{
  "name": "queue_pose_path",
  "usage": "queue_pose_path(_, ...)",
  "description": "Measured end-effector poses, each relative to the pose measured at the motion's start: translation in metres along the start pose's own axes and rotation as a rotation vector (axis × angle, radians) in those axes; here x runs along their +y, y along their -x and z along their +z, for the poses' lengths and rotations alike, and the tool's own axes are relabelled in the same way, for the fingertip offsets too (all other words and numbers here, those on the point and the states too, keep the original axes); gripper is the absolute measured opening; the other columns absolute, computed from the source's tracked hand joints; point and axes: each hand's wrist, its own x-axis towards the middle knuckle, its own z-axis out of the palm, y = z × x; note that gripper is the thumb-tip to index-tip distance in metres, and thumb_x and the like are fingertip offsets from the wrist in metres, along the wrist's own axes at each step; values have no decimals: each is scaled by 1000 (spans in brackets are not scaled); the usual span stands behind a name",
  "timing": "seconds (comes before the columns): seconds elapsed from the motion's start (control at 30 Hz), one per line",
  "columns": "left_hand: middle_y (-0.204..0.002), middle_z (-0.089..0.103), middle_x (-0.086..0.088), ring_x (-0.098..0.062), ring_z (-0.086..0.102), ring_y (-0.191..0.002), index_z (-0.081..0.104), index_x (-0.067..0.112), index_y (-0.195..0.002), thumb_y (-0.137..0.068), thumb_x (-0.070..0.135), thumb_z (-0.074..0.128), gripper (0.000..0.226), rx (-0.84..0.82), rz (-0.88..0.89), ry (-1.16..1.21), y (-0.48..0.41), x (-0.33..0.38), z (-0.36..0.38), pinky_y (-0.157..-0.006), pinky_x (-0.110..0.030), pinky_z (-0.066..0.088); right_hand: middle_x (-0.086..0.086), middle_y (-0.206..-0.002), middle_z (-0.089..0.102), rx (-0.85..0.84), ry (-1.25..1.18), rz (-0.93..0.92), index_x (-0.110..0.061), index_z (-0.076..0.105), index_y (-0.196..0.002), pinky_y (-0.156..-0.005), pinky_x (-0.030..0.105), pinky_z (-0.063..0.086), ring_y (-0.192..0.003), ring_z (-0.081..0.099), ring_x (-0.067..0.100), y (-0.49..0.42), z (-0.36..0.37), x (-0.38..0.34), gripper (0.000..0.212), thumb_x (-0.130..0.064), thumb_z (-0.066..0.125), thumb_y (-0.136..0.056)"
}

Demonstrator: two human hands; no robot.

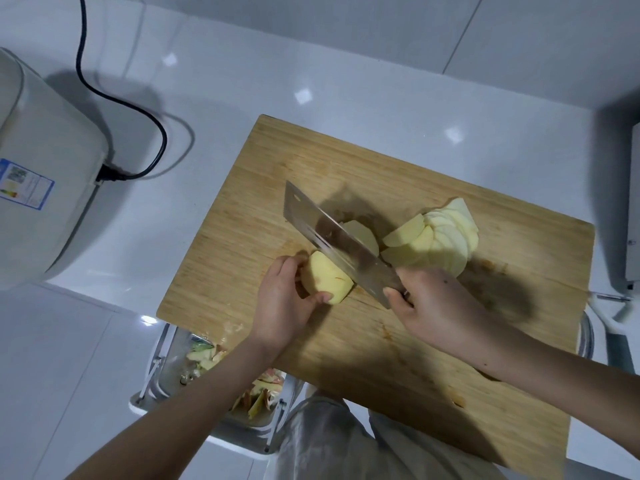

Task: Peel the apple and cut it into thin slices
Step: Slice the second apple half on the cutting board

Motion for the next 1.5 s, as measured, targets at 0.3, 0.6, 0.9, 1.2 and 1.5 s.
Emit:
queue_pose_path(0.3,-106,62,-8,-22,59,-95,61,0,-114,-62,30,85,64,50,103,7,2,-5,4,-82,-37,54,-10,-59,43,-39,31,-13,-23,41,-69,-44,17,26,-47,41,4,-8,3,-3,27,-24,44,-96)
queue_pose_path(0.6,-105,62,-13,-28,63,-90,62,-3,-108,-62,31,84,62,48,116,26,2,-8,4,-76,-39,55,-10,-57,41,-48,1,8,-26,29,-63,-45,14,25,-47,41,2,-35,33,-8,38,-21,46,-97)
queue_pose_path(0.9,-109,62,-10,-22,59,-97,61,0,-115,-66,31,83,62,57,130,10,4,-7,4,-83,-29,51,-9,-58,45,12,-14,-27,-18,50,-80,-42,16,32,-46,44,4,-3,5,-5,19,-25,44,-97)
queue_pose_path(1.2,-105,62,-10,-23,60,-93,63,-1,-110,-65,31,82,59,54,147,16,3,-8,5,-79,-36,55,-10,-58,44,-32,21,-31,-25,38,-66,-44,16,26,-47,42,4,-10,10,-6,31,-23,43,-97)
queue_pose_path(1.5,-105,61,-11,-25,61,-92,62,-1,-110,-65,31,83,59,51,155,29,3,-11,4,-77,-40,56,-11,-57,40,-29,9,-4,-28,28,-61,-45,14,24,-47,39,1,-32,36,-7,40,-21,46,-96)
